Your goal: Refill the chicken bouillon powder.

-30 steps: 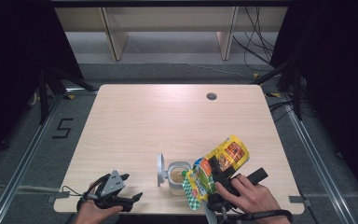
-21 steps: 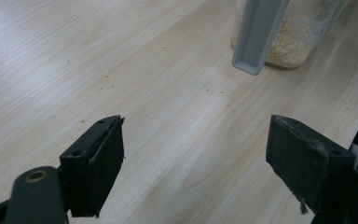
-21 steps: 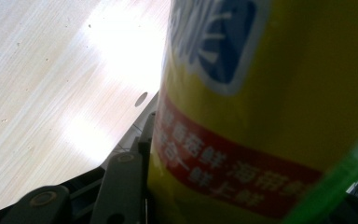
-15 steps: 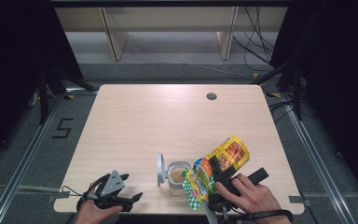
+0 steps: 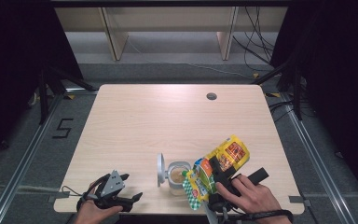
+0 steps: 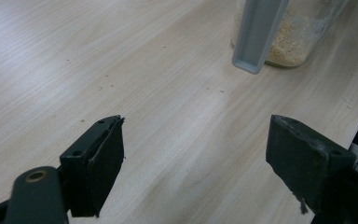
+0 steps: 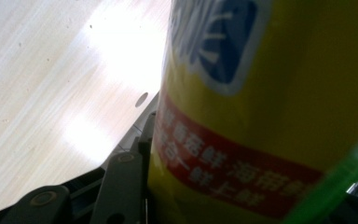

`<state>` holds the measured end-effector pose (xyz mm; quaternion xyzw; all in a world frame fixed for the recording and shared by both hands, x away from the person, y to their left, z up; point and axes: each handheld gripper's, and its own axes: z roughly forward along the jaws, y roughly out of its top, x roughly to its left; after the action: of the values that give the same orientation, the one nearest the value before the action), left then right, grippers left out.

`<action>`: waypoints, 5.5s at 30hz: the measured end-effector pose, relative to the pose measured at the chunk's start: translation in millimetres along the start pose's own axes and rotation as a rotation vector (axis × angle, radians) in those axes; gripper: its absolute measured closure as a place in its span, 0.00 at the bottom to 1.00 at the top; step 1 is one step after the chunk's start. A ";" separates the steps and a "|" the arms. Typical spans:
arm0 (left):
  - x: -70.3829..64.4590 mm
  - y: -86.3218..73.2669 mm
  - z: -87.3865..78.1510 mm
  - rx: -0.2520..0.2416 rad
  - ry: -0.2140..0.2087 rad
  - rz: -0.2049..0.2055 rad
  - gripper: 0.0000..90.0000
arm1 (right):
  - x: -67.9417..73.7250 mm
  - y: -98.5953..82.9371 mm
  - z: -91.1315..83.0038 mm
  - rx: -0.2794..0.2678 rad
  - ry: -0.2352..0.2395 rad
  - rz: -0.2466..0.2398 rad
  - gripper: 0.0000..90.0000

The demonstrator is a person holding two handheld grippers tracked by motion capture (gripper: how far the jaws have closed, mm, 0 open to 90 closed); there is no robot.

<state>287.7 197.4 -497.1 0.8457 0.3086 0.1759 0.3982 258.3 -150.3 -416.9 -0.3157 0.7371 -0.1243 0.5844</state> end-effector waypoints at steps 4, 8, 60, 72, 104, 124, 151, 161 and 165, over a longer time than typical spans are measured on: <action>-0.5 -0.4 0.8 -0.008 -0.003 -0.003 0.21 | 0.1 -0.1 -0.2 0.003 0.000 0.000 0.68; -0.6 -0.5 0.8 -0.011 -0.003 -0.004 0.21 | 0.1 -0.1 -0.7 0.006 -0.001 0.004 0.68; -0.8 -0.6 1.1 -0.011 -0.001 -0.009 0.21 | 0.9 -2.2 -0.5 0.011 -0.001 0.006 0.68; -0.8 0.0 0.2 -0.002 0.003 0.003 0.21 | 0.7 -1.1 -1.2 0.011 -0.004 0.003 0.68; -1.0 -0.1 0.8 -0.013 0.000 0.003 0.21 | 0.9 1.6 -1.1 0.003 -0.008 0.004 0.68; -0.3 0.1 -0.4 0.000 0.004 0.010 0.21 | -1.7 2.9 -0.8 -0.003 -0.019 -0.055 0.68; 0.9 0.8 -1.4 -0.003 0.003 0.024 0.21 | 1.2 -1.7 0.0 0.006 0.001 -0.018 0.69; -0.2 -0.2 1.0 -0.012 0.009 0.004 0.21 | 1.9 -5.6 -0.8 -0.007 0.002 0.025 0.70; -0.5 0.4 -0.6 -0.004 0.003 0.004 0.21 | 3.3 -10.0 0.7 -0.022 -0.019 0.029 0.70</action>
<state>287.2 197.3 -496.4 0.8453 0.3071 0.1786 0.3991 261.8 -159.8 -414.2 -0.3125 0.7373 -0.1046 0.5897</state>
